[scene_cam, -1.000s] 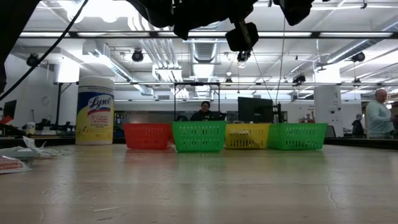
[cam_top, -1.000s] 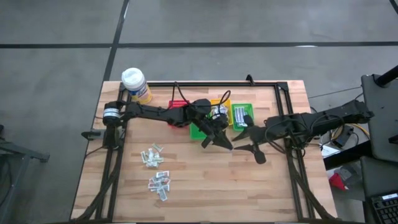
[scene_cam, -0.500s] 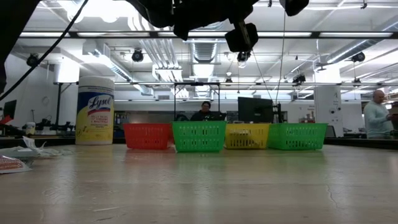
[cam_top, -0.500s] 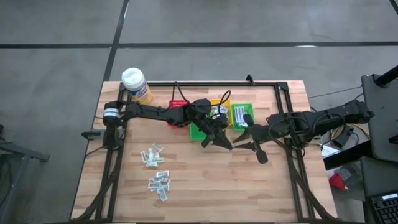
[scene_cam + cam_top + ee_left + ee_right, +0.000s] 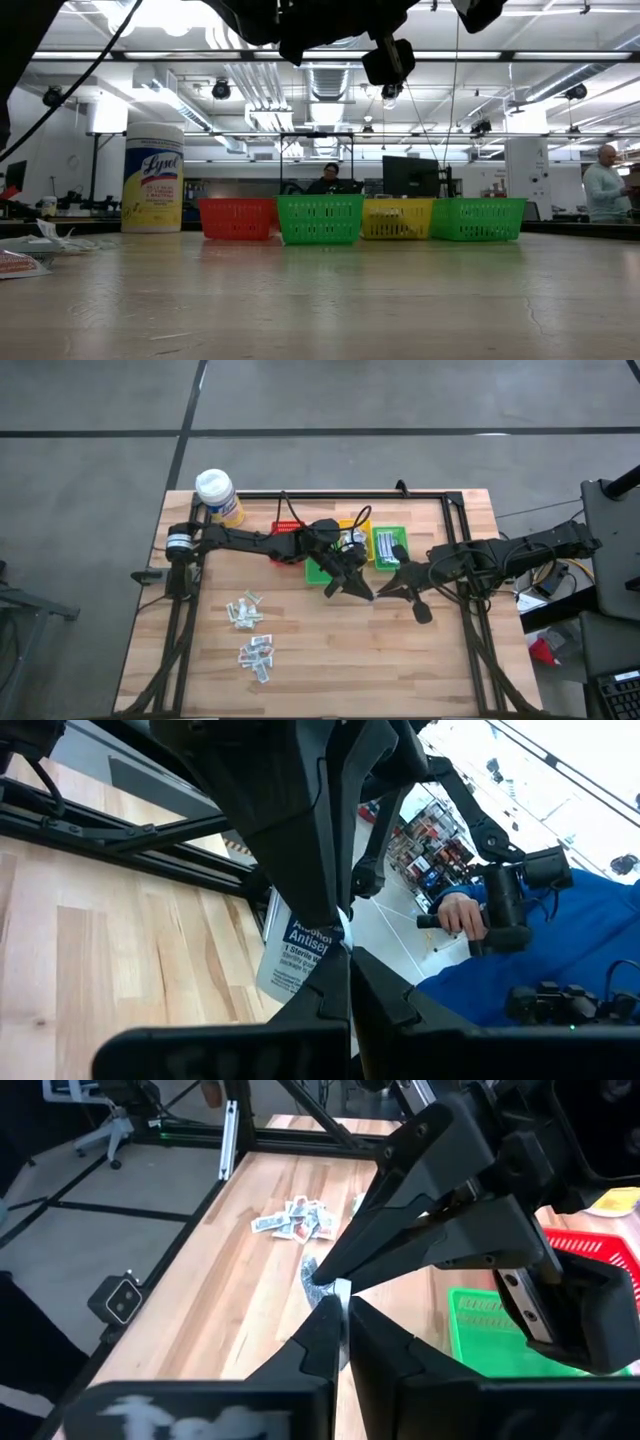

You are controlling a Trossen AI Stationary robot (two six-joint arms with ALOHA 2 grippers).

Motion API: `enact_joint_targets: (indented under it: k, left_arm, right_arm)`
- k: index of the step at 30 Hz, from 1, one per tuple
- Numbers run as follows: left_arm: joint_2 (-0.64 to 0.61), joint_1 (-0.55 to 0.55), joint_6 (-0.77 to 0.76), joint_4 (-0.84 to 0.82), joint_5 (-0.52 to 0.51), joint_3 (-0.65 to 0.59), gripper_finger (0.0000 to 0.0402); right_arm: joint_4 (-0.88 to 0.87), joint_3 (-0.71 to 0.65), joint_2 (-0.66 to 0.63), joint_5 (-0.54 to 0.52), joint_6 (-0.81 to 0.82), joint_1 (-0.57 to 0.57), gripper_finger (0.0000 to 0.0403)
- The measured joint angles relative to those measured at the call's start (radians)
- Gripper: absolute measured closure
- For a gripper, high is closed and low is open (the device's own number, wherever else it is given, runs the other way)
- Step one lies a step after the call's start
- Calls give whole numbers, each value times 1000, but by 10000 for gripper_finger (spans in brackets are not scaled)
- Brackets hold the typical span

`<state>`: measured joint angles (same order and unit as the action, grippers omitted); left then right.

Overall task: Pick & Place First Aid Supplies
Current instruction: Put the alcohol pad into the yellow basket

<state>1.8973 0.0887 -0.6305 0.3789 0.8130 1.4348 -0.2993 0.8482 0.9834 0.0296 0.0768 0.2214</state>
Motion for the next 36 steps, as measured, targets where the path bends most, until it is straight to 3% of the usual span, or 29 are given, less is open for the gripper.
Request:
enact_joint_targets:
  k: [20,36]
  left_arm:
    - [0,5,-4,2,-53,-1,392]
    - [0,29,33,4,-34,-1,210]
  right_arm:
    - [-51,0,-1,-5,-1,-29,395]
    - [-113,-1,-1,-36,2,-35,395]
